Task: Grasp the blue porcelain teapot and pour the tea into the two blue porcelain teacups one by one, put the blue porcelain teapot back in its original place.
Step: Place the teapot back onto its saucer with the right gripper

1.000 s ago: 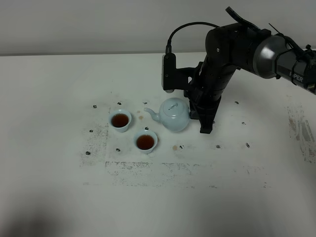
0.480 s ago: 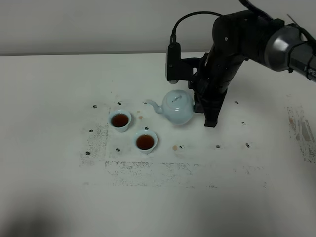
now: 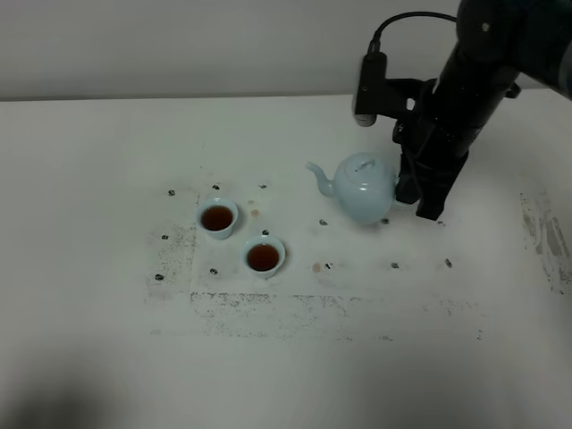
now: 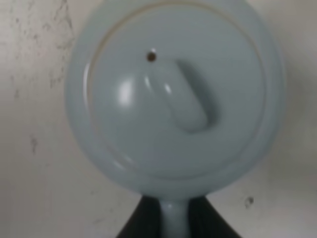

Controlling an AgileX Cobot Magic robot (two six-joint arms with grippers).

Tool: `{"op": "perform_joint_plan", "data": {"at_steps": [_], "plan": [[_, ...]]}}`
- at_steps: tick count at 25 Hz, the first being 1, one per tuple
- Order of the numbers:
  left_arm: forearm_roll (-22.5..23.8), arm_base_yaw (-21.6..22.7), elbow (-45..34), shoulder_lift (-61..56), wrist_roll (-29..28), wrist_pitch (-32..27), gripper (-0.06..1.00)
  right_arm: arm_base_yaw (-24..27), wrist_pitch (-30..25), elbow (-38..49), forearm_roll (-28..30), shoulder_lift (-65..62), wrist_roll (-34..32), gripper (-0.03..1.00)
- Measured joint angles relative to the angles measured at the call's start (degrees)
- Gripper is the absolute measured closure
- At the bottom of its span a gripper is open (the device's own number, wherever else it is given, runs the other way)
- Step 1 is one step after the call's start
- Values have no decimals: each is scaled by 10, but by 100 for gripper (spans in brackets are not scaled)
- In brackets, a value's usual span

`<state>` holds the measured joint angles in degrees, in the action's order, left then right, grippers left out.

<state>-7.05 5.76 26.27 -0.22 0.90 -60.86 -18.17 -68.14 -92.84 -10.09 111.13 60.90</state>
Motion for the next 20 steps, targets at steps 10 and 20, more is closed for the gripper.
{"op": "perform_joint_plan", "data": {"at_steps": [10, 20], "plan": [[0, 0, 0, 0, 0, 0, 33, 77, 134, 210, -41, -104, 4, 93], [0, 0, 0, 0, 0, 0, 33, 167, 166, 243, -56, -99, 4, 93]]}}
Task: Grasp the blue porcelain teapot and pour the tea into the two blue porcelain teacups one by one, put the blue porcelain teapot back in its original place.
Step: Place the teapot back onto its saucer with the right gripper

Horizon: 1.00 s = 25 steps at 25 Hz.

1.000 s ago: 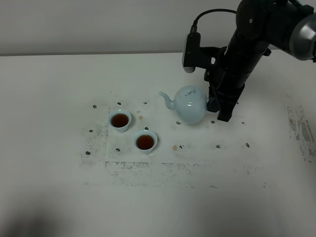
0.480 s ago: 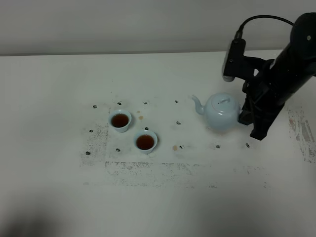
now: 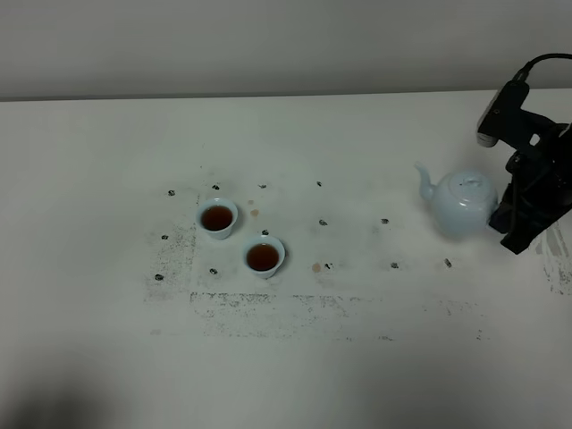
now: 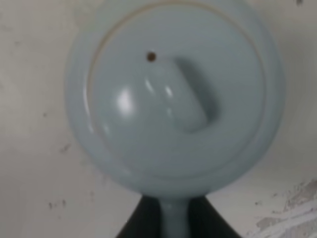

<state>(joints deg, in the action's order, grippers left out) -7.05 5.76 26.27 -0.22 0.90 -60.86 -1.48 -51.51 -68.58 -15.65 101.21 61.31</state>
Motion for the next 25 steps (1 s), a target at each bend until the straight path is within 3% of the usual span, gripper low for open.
{"op": "perform_joint_plan", "data": {"at_steps": [7, 25], "plan": [[0, 0, 0, 0, 0, 0, 33, 5, 29, 15, -21, 38, 5, 93], [0, 0, 0, 0, 0, 0, 33, 5, 18, 15, -18, 75, -8, 93]]}}
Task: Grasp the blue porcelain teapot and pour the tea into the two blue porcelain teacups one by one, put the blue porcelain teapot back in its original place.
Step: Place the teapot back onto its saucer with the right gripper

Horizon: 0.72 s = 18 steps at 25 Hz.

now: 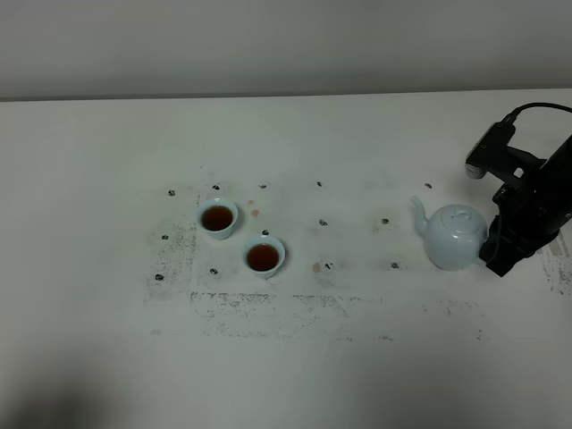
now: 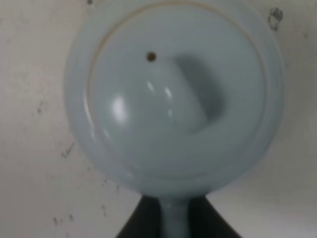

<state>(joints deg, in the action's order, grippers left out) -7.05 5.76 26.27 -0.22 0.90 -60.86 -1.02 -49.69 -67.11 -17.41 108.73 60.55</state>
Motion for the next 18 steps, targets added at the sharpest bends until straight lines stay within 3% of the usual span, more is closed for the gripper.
{"op": "perform_joint_plan", "data": {"at_steps": [8, 18], "plan": [[0, 0, 0, 0, 0, 0, 33, 5, 1, 0, 23, 0, -1, 93], [0, 0, 0, 0, 0, 0, 33, 10, 4, 0, 7, 0, 2, 93]]}}
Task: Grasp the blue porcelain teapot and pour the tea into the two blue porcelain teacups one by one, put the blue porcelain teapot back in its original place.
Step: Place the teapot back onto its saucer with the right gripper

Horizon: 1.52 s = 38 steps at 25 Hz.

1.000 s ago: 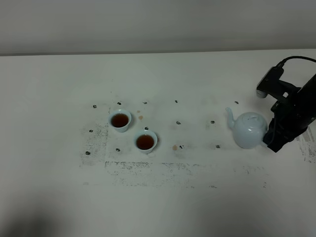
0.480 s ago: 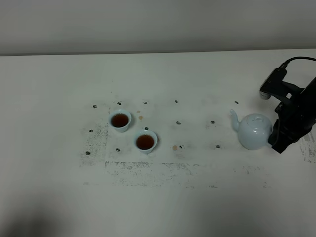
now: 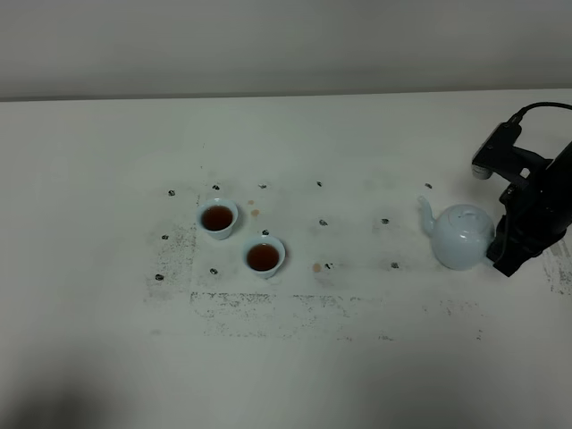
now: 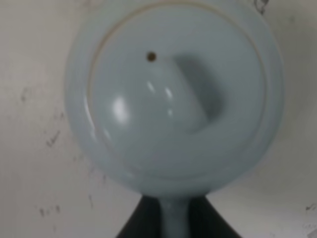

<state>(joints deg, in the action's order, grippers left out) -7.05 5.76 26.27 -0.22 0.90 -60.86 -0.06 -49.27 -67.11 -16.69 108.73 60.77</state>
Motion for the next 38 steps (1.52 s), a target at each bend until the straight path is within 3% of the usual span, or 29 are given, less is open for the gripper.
{"op": "perform_joint_plan", "data": {"at_steps": [38], "plan": [[0, 0, 0, 0, 0, 0, 33, 0, -2, -1, -1, 21, 2, 93]]}}
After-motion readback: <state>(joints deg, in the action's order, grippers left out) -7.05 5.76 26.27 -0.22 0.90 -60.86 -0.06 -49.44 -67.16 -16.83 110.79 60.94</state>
